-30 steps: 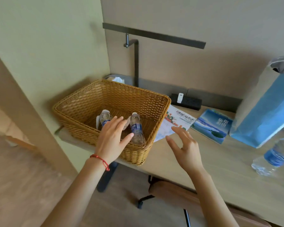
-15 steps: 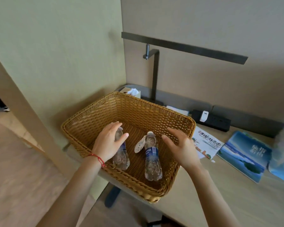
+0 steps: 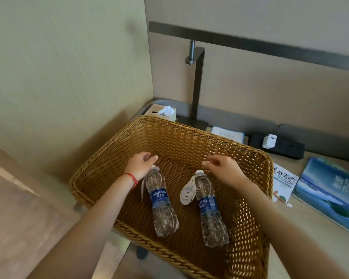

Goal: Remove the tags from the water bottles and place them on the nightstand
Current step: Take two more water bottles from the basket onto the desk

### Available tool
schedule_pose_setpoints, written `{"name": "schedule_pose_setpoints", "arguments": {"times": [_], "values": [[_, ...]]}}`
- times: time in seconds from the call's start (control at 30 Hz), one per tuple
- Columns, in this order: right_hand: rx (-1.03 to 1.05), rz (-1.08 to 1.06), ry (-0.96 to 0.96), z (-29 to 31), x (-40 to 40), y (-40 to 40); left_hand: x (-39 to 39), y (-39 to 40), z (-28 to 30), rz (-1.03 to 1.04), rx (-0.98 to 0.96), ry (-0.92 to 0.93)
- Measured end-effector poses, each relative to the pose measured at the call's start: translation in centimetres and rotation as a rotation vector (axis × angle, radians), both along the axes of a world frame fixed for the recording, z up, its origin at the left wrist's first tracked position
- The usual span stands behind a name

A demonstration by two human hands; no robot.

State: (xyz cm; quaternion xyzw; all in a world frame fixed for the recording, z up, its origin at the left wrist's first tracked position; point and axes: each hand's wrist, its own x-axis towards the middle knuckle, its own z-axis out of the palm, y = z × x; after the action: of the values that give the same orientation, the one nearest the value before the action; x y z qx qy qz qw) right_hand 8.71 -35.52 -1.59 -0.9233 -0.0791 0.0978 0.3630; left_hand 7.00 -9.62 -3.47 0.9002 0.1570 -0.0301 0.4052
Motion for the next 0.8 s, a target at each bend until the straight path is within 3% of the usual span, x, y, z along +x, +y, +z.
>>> {"name": "schedule_pose_setpoints", "arguments": {"times": [0.37,0.63,0.8], "values": [[-0.013,-0.251,0.340,-5.3,3.7,1.1,5.3,2.7,-6.6,0.114,-0.273,0.311],[0.186,-0.432,0.407,-8.3,3.7,2.2,6.7,3.2,-8.7,0.223,-0.372,0.361],[0.186,-0.471,0.460,-9.0,3.9,2.7,6.9,3.0,-9.5,0.201,-0.409,0.450]]}}
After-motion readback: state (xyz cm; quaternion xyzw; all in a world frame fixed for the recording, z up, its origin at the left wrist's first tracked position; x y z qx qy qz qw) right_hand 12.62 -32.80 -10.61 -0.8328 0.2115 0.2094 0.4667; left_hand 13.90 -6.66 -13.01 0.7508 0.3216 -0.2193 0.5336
